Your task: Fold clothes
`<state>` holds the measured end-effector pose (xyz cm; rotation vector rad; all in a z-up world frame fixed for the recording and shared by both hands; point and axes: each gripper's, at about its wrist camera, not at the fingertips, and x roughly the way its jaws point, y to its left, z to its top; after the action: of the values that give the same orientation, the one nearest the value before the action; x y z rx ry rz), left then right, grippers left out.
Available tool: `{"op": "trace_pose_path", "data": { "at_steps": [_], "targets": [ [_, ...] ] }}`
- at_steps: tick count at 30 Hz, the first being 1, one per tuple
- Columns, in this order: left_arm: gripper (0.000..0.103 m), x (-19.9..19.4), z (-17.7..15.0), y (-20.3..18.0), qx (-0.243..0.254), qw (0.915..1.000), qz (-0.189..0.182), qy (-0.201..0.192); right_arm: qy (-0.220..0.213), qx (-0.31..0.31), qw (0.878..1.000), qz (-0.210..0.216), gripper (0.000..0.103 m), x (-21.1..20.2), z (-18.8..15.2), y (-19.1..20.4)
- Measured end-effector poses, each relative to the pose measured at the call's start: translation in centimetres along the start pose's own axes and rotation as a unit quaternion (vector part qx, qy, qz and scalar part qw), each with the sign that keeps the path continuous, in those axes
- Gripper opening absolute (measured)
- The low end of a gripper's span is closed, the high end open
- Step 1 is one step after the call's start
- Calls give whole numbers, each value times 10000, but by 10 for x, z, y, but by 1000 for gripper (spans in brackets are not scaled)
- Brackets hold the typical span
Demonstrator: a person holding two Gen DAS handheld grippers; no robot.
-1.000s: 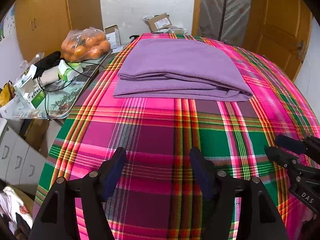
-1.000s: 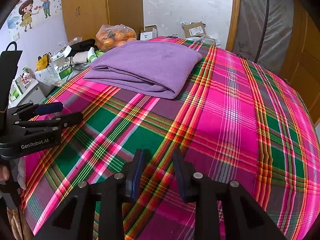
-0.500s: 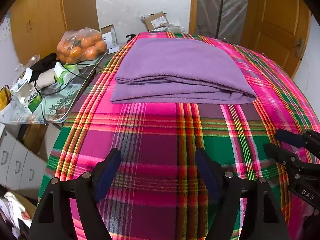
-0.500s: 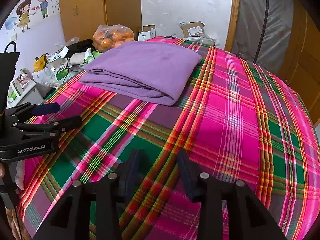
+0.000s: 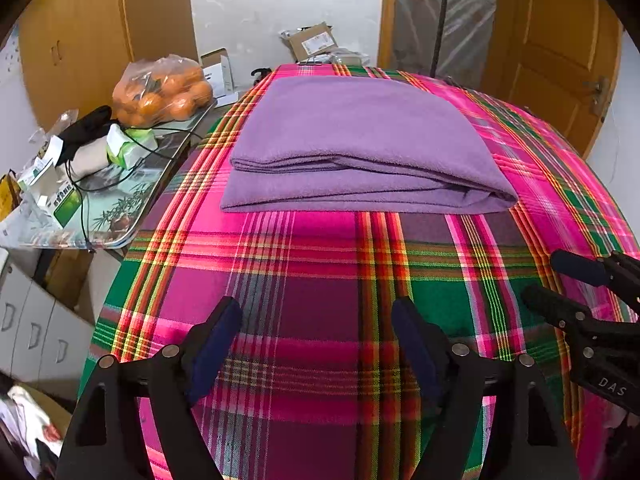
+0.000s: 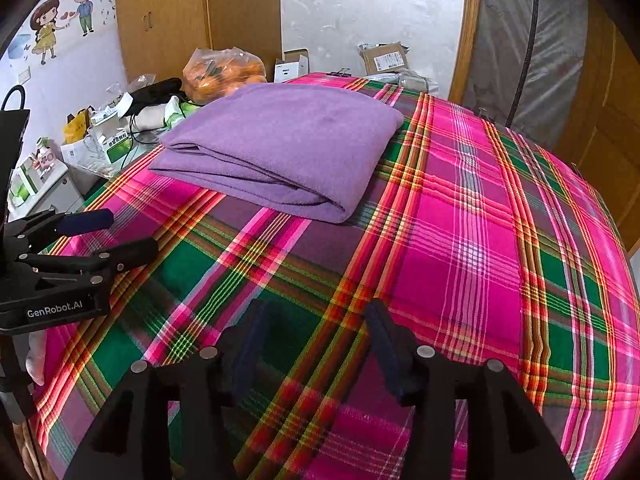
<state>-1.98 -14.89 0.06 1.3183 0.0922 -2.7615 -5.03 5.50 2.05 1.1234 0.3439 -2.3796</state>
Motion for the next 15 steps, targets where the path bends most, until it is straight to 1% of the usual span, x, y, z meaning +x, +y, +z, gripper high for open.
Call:
{"op": "trace_pose_path", "data": {
  "at_steps": [15],
  "targets": [
    [81,4,5,4,-18,10000,23,16,3,-25,10000,16,59,3,4,0]
  ]
}}
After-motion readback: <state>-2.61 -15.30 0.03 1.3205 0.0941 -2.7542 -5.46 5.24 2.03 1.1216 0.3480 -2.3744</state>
